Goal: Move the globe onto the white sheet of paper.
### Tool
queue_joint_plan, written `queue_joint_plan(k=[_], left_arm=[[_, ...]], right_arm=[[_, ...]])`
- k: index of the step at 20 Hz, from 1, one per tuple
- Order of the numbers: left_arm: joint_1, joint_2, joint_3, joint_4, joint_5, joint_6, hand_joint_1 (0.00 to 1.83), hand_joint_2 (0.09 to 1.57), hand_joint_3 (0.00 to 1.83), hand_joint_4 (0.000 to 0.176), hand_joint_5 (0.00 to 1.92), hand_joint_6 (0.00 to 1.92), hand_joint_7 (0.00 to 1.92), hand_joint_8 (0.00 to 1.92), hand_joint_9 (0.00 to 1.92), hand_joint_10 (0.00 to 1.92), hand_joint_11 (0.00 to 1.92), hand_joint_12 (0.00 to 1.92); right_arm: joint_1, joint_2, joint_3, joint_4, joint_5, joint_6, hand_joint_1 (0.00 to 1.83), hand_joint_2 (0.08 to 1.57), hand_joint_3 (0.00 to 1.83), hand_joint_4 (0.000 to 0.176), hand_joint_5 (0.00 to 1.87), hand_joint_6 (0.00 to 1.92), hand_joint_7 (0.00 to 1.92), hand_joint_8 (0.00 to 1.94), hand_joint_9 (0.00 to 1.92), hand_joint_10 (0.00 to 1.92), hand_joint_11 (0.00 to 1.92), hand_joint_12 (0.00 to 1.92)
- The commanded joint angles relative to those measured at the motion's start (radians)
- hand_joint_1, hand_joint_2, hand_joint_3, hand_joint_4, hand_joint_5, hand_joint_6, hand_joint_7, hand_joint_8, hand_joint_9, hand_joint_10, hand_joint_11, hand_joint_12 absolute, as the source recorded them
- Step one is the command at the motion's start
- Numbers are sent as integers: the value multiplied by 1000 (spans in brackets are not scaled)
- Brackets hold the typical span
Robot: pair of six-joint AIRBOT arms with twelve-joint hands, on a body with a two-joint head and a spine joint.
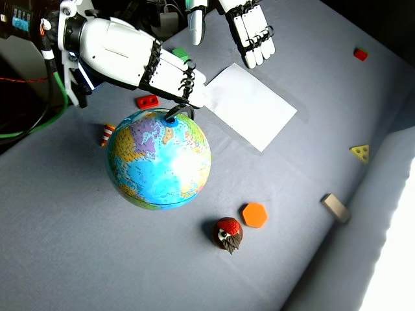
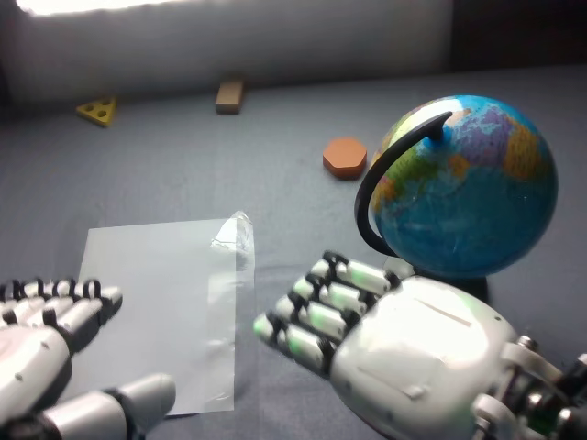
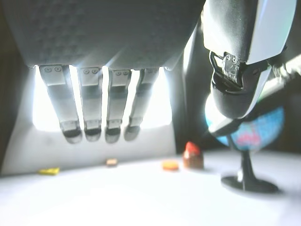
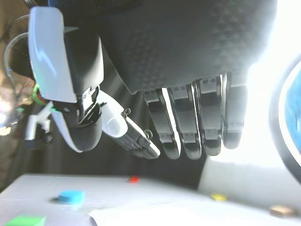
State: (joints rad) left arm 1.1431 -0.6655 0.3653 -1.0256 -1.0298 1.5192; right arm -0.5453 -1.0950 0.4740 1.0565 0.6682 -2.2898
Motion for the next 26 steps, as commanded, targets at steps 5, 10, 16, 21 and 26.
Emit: queue_joint_plan(k=[5,10,16,21,26], left_arm=[[55,-114,6,43,-253,44,0,1159,7,0,81,9,57,7,21,8,10,5],[62,-206,6,36,-412,193,0,1154,3,0,67,1,33,0,3,0,0,0],[66,-252,16,31,-440,253,0,1158,4,0,30,0,4,0,0,0,0,0],[57,-317,38,-5,-440,235,0,1161,4,0,52,12,33,12,11,4,0,0],[49,-325,44,-29,-440,238,0,1162,4,0,31,1,16,1,5,1,0,0]], right_arm=[[-24,122,7,-102,-288,58,0,1177,5,0,129,5,151,1,141,13,0,236],[11,243,78,-100,-729,107,0,1176,3,0,131,3,147,0,132,5,0,184],[51,322,267,174,-1081,-94,0,1176,1,0,116,0,150,0,139,5,0,241],[111,341,388,234,-1328,-200,0,1176,1,0,117,2,151,1,141,4,0,228],[118,331,543,275,-1502,-358,0,1188,5,0,138,9,161,3,146,4,0,251]])
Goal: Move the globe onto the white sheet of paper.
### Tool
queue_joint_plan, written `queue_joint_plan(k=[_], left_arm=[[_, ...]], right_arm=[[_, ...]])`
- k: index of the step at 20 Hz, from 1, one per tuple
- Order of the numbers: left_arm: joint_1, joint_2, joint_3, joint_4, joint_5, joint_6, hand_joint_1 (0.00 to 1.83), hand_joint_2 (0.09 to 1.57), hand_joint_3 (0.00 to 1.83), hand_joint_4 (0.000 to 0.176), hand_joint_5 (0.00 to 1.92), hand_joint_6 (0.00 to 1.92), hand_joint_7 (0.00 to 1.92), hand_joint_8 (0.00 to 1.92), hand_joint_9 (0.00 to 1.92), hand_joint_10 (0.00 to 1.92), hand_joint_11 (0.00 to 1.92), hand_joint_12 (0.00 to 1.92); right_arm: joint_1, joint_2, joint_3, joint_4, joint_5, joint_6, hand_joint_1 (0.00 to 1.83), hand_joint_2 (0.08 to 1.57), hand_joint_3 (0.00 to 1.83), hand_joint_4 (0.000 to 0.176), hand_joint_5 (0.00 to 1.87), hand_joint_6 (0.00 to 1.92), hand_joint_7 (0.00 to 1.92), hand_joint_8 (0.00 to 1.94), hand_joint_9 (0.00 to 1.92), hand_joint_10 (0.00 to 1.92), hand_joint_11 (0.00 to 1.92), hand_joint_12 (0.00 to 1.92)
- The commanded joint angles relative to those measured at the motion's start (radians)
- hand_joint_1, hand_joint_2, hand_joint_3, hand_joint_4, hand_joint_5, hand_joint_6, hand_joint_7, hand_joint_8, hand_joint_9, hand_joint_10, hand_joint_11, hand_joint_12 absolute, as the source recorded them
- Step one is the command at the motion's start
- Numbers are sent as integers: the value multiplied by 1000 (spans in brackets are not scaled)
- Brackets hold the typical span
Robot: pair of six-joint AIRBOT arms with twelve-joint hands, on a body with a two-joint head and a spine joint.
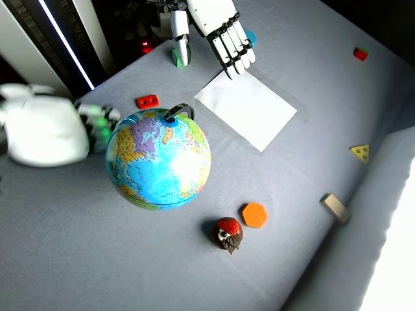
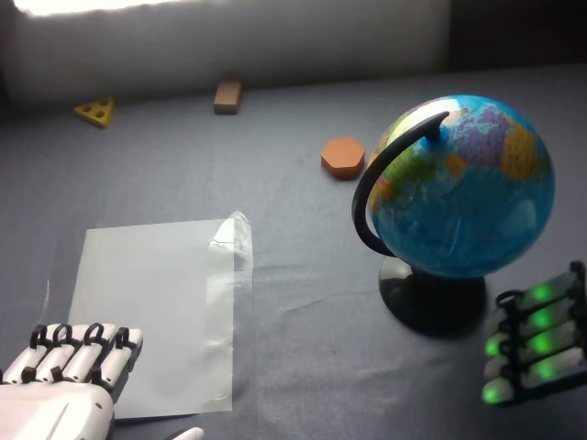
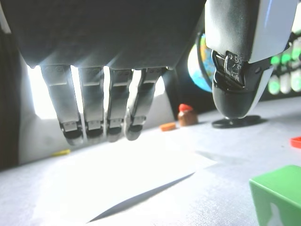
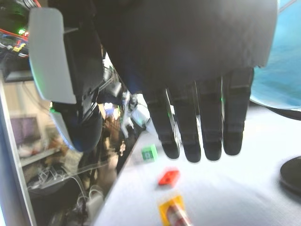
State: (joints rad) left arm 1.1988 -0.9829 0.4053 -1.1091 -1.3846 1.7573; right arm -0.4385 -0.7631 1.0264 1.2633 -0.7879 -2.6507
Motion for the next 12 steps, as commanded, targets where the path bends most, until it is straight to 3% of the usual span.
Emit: queue_joint_plan(k=[1,7,12], left_arm=[[-6,-7,5,54,-85,-1,0,1162,4,0,26,0,12,0,0,0,0,0],[-7,-21,15,42,-79,-29,0,1162,3,0,21,1,5,0,0,0,0,0],[-17,-19,11,41,-79,-39,0,1162,2,0,5,0,0,0,0,0,0,0]], right_arm=[[10,-6,16,80,-60,-26,0,1188,4,0,143,11,161,3,146,4,0,253],[-41,-69,158,230,-69,-214,0,1193,2,0,177,13,191,5,164,7,0,351],[-49,-149,267,270,-29,-239,0,1191,1,0,171,6,158,2,132,2,0,272]])
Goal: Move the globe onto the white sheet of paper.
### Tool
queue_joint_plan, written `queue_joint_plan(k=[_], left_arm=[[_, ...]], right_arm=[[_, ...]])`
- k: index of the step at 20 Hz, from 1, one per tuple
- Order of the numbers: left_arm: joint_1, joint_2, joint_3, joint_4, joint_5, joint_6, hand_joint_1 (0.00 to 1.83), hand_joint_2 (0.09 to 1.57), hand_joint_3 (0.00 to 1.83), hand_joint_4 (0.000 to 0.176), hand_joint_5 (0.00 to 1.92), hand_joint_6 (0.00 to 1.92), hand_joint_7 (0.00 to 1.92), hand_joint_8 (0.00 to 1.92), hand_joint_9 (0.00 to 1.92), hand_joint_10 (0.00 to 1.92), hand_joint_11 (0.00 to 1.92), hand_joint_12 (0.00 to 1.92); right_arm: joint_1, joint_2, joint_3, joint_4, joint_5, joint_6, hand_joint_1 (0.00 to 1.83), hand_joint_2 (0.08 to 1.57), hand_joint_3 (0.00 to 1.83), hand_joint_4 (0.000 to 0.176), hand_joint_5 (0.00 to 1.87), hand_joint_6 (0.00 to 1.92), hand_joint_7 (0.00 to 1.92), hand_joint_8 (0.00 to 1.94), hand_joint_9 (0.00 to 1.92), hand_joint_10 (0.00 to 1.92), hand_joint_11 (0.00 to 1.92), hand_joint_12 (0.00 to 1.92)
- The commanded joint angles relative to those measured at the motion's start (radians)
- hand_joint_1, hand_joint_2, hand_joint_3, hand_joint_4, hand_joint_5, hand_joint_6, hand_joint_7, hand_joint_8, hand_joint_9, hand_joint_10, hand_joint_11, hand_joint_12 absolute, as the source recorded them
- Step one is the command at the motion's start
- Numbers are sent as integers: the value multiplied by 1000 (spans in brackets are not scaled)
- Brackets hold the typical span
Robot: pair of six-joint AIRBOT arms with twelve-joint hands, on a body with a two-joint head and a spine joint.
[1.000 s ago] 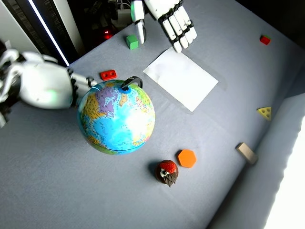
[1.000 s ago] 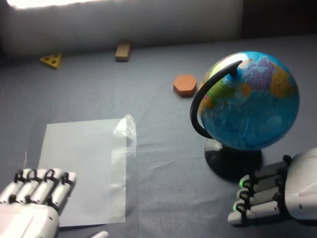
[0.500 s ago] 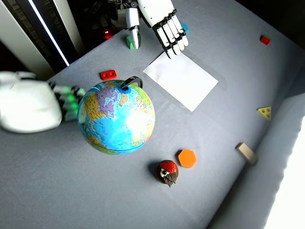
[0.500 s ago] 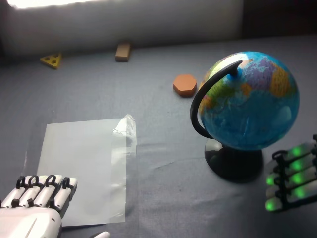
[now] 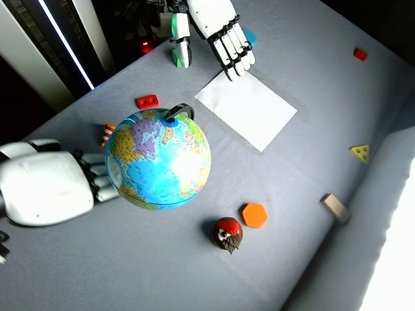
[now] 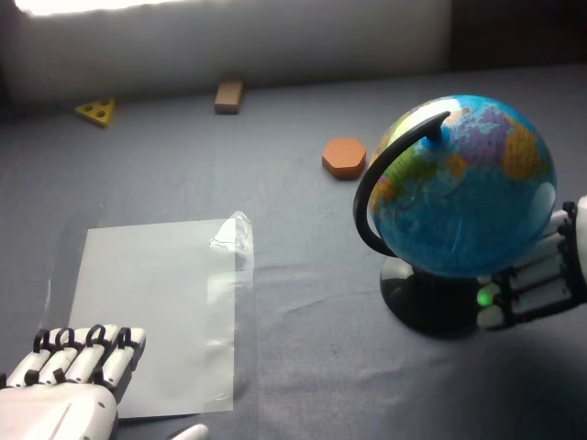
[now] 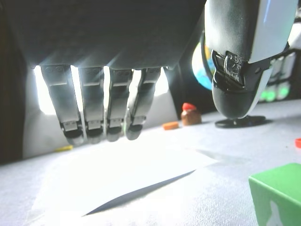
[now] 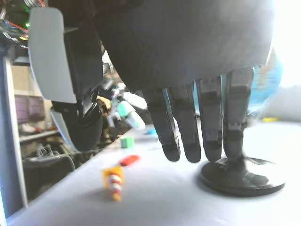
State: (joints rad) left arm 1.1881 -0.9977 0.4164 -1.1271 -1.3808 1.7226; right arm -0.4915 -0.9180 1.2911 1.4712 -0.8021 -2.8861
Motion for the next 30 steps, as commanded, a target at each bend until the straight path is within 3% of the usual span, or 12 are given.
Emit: queue_joint_plan(k=[1,5,17,20,25,30], left_arm=[[-10,-3,0,58,-83,-4,0,1163,2,0,6,0,0,0,0,0,0,0],[-25,-2,-5,53,-83,-12,0,1163,2,0,16,5,2,1,0,0,0,0],[-20,-3,-17,48,-91,-11,0,1163,1,0,27,6,18,6,2,1,0,0],[-21,-3,-19,49,-91,-11,0,1163,1,0,29,6,21,7,3,1,0,0],[-28,-6,-26,47,-95,-10,0,1165,2,0,43,10,26,7,5,2,0,0],[-32,-6,-30,41,-95,-9,0,1167,2,0,64,14,50,12,31,11,0,0]], right_arm=[[1,-5,18,68,-14,-4,0,1190,1,0,171,5,158,2,132,2,0,271],[-5,-60,80,91,8,-36,0,1198,3,0,151,0,154,0,131,1,0,264],[-9,-157,114,96,96,-69,0,1198,2,0,143,5,163,5,143,5,0,234],[-4,-184,113,91,113,-67,0,1198,1,0,158,6,177,3,162,8,0,344],[28,-232,81,37,191,-23,0,1185,0,0,168,9,183,4,164,7,0,356],[60,-268,-23,31,307,-23,0,1185,0,0,170,7,180,2,169,7,0,333]])
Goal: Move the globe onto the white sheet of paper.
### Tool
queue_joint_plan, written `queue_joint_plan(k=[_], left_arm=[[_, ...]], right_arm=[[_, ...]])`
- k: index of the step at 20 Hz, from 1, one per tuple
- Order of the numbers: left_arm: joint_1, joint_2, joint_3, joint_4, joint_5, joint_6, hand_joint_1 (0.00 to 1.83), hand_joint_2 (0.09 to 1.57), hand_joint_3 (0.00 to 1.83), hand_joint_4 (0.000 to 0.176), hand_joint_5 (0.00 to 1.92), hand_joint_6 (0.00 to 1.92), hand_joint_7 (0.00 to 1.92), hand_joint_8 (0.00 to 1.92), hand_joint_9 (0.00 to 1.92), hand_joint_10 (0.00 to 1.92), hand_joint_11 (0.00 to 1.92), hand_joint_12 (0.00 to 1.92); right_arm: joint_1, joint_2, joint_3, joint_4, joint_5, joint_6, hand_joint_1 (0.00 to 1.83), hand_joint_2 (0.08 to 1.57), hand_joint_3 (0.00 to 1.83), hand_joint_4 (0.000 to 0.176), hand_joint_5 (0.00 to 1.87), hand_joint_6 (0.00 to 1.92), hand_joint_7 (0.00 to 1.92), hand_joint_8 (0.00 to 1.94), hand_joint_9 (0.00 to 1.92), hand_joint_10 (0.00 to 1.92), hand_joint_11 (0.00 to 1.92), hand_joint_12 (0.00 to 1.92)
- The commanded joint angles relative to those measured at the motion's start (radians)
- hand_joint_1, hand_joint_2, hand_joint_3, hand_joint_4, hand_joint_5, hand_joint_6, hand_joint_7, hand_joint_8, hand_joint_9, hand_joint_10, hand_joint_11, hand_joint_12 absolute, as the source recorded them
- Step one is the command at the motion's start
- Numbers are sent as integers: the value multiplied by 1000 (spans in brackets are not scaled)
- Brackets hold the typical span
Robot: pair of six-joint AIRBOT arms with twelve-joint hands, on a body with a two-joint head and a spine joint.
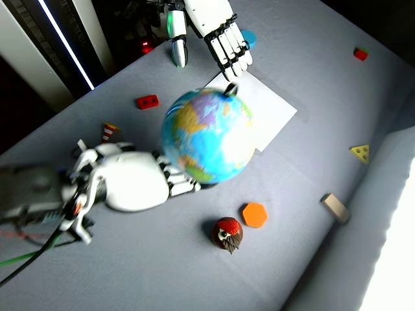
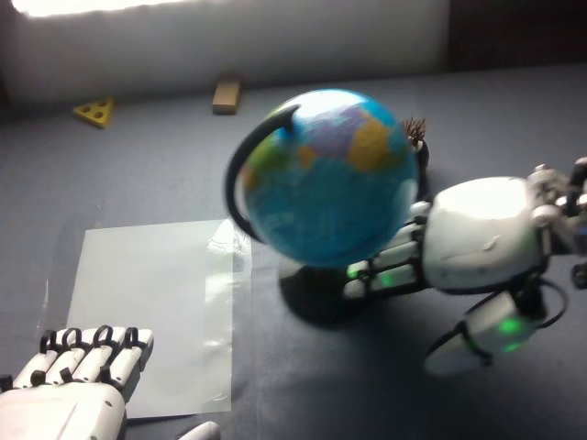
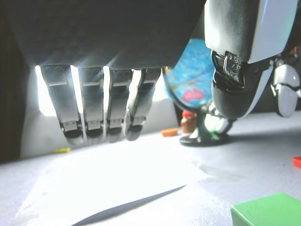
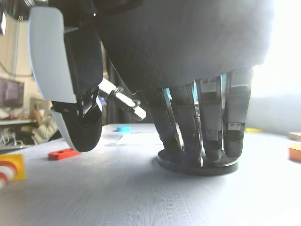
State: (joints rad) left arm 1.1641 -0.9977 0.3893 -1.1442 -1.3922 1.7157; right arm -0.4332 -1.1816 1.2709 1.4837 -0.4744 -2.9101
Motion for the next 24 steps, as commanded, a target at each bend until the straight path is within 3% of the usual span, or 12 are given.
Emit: queue_joint_plan(k=[1,9,18,24], left_arm=[[-8,-6,-2,58,-83,-2,0,1167,2,0,49,7,44,8,25,7,0,0],[-2,8,17,58,-40,-27,0,1168,1,0,38,0,46,3,20,3,0,0],[32,16,46,82,-12,-78,0,1162,0,0,12,0,6,0,0,0,0,0],[33,13,45,81,-12,-87,0,1166,1,0,29,6,14,3,8,3,0,0]], right_arm=[[6,-15,-16,17,8,4,0,1186,0,0,170,7,180,1,170,7,0,332],[51,-156,-48,15,230,45,0,1194,2,0,178,4,224,6,195,10,0,483],[87,-282,-55,10,363,43,0,1194,0,0,153,1,150,0,172,2,0,329],[108,-335,-59,10,422,41,0,1191,0,0,144,0,152,1,175,3,0,322]])
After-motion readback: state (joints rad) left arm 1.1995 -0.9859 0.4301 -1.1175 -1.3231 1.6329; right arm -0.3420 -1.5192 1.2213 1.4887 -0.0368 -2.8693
